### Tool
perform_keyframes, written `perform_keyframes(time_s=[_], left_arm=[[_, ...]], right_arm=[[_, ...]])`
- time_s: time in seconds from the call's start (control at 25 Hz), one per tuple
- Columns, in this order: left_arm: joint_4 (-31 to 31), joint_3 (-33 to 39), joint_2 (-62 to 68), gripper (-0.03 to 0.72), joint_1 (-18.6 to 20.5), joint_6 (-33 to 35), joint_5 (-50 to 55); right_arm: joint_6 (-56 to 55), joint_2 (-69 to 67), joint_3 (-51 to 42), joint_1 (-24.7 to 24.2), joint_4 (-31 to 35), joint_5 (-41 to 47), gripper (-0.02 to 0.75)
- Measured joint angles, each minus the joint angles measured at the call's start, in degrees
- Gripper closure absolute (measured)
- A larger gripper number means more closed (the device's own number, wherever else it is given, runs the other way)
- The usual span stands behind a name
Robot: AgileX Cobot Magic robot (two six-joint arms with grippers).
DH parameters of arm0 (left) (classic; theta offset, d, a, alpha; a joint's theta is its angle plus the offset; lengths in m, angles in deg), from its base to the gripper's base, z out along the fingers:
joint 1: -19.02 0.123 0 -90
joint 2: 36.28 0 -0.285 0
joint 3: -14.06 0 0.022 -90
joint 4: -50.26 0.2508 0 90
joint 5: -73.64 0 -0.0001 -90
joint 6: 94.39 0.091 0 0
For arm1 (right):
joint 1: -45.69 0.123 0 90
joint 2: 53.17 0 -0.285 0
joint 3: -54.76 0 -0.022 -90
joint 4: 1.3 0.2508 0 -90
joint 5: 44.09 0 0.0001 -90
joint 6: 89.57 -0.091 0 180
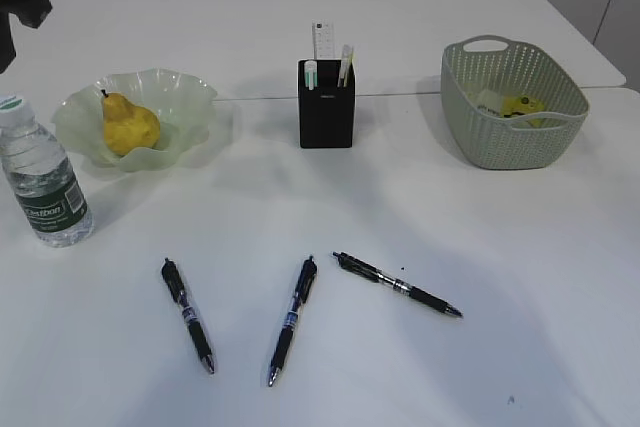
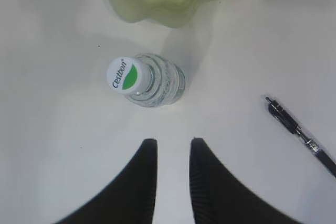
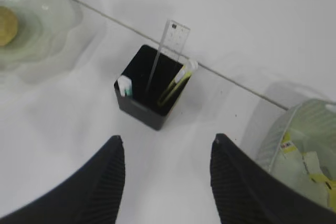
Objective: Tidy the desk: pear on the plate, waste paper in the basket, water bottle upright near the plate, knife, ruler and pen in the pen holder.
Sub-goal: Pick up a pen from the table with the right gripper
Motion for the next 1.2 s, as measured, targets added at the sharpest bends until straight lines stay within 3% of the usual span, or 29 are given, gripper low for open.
perform_keyframes(time_s=[0.24, 0.72, 0.88, 1.2], left_arm=[[0.0, 0.0, 0.0, 0.546, 0.0, 0.0, 0.0], [0.0, 0.0, 0.0, 0.546, 0.0, 0.0, 0.0], [-0.3, 0.0, 0.0, 0.546, 0.0, 0.0, 0.0], [-0.9, 0.0, 0.0, 0.546, 0.0, 0.0, 0.0]], right_arm=[[2.0, 4.8, 0.0, 0.0, 0.9, 6.9, 0.318], [0.7, 16.4, -1.9, 0.0, 5.9, 7.5, 0.318], [3.1, 21.7, -10.9, 0.0, 6.3, 7.5, 0.318], [4.4, 35.1, -42.9, 0.0, 6.4, 0.4, 0.318]])
